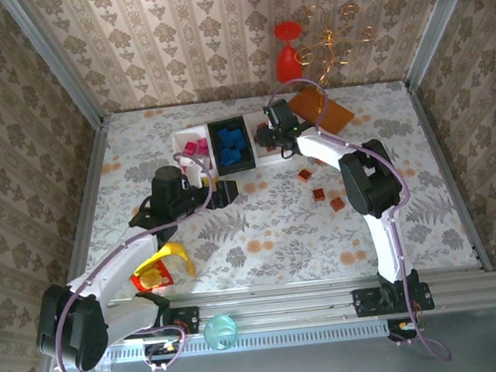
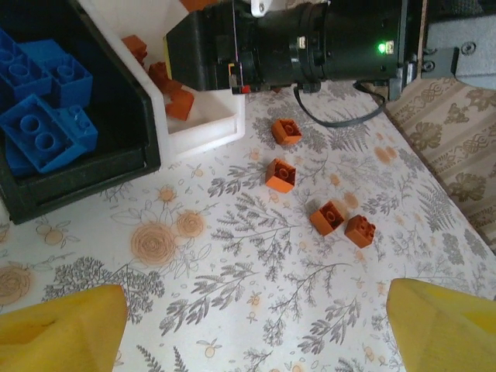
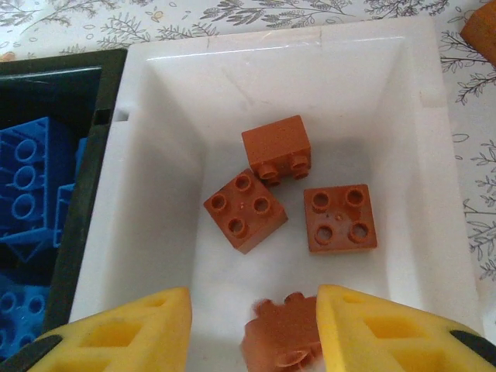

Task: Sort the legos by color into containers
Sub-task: Place the lego in the container, then pick up the lego from the center of the table.

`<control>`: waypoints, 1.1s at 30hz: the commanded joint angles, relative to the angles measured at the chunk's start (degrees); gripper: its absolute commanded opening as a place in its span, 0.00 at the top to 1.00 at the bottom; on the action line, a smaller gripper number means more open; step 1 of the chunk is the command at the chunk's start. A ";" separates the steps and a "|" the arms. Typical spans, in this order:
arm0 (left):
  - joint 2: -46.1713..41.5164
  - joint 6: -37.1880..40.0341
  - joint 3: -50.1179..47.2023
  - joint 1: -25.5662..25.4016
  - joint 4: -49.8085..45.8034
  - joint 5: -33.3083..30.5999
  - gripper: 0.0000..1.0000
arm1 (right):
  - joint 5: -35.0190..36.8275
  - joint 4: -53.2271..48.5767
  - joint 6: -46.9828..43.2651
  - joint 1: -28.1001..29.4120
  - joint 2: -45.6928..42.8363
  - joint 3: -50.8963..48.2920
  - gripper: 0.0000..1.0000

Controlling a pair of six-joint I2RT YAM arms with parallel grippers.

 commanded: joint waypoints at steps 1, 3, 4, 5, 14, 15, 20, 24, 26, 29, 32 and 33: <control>1.75 0.72 3.10 -1.29 -0.34 1.33 0.12 | -1.78 1.73 -1.16 -0.17 -9.49 -4.21 0.49; 2.91 1.35 3.71 -2.43 0.64 1.73 0.12 | -2.36 2.25 -1.32 -0.16 -14.55 -8.56 0.48; 3.43 1.77 3.88 -3.04 1.21 1.95 0.12 | -2.24 2.35 -1.41 -0.17 -16.98 -11.11 0.47; 4.05 2.40 3.97 -3.74 2.05 2.43 0.12 | -1.93 2.50 -1.53 -0.17 -19.81 -14.36 0.45; 11.65 4.59 1.54 -7.82 13.42 7.82 0.12 | 4.55 -1.87 -3.08 -0.49 -33.77 -36.19 0.30; 12.31 4.34 1.15 -8.02 14.53 7.98 0.12 | 4.56 -2.27 -3.32 -0.75 -33.47 -36.95 0.28; 13.72 4.02 0.07 -8.56 15.98 7.47 0.13 | 1.51 -6.36 -4.68 -2.58 -25.42 -33.04 0.21; 12.86 4.53 -0.61 -8.58 15.41 6.13 0.13 | -0.85 -7.96 -5.32 -3.50 -18.32 -27.75 0.17; 12.36 5.22 -0.66 -8.58 14.36 5.58 0.13 | -1.23 -9.61 -5.78 -3.68 -15.69 -25.11 0.17; 11.77 5.77 -0.61 -8.53 13.49 5.09 0.13 | -2.07 -10.36 -6.46 -3.68 -12.66 -22.96 0.17; 11.61 6.00 -0.65 -8.49 13.22 5.08 0.13 | -3.84 -11.21 -6.90 -3.58 -11.08 -21.96 0.19; 11.53 6.04 -0.61 -8.42 13.08 5.14 0.12 | -4.79 -11.13 -7.03 -3.51 -10.98 -22.10 0.19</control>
